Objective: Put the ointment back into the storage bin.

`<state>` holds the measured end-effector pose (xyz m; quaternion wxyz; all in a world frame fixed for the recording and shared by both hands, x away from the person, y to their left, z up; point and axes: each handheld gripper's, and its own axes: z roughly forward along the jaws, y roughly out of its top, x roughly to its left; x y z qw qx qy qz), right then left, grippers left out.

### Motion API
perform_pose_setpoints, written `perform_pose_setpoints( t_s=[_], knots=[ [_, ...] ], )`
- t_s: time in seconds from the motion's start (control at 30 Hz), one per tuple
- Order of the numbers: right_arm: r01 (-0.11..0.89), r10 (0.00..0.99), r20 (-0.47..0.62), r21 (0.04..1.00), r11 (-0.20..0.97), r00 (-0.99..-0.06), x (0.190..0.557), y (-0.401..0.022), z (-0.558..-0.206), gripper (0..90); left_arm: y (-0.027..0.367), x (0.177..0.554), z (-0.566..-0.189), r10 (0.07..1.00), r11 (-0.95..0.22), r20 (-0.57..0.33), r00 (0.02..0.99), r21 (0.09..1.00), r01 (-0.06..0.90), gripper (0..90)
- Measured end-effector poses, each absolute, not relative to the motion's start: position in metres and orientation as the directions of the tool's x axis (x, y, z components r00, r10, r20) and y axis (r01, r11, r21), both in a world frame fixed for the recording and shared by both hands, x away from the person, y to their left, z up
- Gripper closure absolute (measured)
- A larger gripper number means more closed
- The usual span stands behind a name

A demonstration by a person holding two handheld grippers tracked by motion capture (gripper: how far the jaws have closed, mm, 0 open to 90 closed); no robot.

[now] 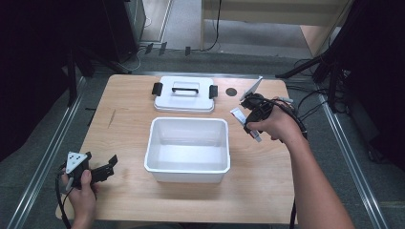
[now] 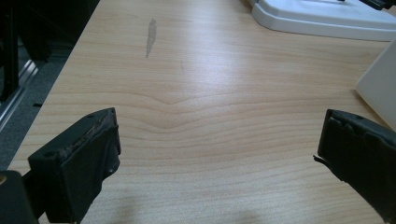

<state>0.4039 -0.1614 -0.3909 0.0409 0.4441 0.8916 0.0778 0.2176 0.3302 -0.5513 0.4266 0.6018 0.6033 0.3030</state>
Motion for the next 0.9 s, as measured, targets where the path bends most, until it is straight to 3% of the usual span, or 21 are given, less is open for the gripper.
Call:
perform_pose_setpoints(
  t_s=[0.9],
  knots=[
    [0.711, 0.727, -0.031, 0.182, 0.679, -0.686, 0.385, -0.111, -0.353, 71.6, 0.330, 0.218, -0.551, 0.984, 0.094, -0.153, 0.089, 0.877, 0.471, 0.0]
  ],
)
